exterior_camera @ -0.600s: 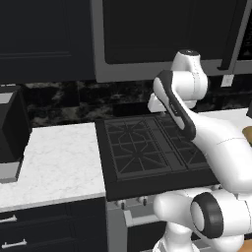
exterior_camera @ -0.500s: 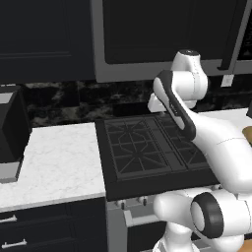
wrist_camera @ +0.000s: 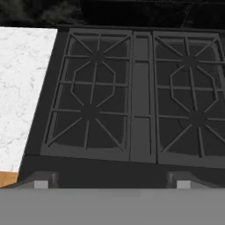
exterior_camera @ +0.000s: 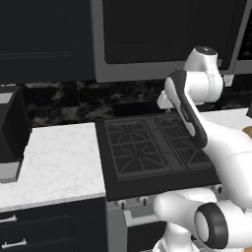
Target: Open the microwave, place the bowl with waffle inside the microwave, then close the microwave door and turn it on.
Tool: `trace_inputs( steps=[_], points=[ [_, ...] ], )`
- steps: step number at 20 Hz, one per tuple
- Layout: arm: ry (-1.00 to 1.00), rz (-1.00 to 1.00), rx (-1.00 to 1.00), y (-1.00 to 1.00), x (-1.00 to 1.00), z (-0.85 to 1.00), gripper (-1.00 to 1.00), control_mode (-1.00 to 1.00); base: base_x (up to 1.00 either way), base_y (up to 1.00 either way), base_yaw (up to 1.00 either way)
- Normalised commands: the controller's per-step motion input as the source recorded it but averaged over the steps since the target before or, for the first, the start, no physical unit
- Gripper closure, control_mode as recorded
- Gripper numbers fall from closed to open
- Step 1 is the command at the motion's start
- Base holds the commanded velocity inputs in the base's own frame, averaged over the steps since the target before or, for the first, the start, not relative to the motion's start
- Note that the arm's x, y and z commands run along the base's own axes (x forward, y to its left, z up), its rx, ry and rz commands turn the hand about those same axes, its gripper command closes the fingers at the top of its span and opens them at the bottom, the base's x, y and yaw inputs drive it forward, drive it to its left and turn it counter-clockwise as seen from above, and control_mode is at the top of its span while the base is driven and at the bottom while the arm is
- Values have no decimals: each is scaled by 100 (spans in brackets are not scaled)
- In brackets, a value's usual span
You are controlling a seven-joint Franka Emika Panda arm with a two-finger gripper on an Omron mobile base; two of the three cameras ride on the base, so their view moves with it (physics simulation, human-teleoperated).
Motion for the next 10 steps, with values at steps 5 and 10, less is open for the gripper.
trace_inputs(
  steps=[5,10],
  points=[
    [-31,-2,1,-54,-45,69,-100,-100,0,0,0],
    [-39,-1,5,-78,-17,99,-100,-100,0,0,0]
  ],
)
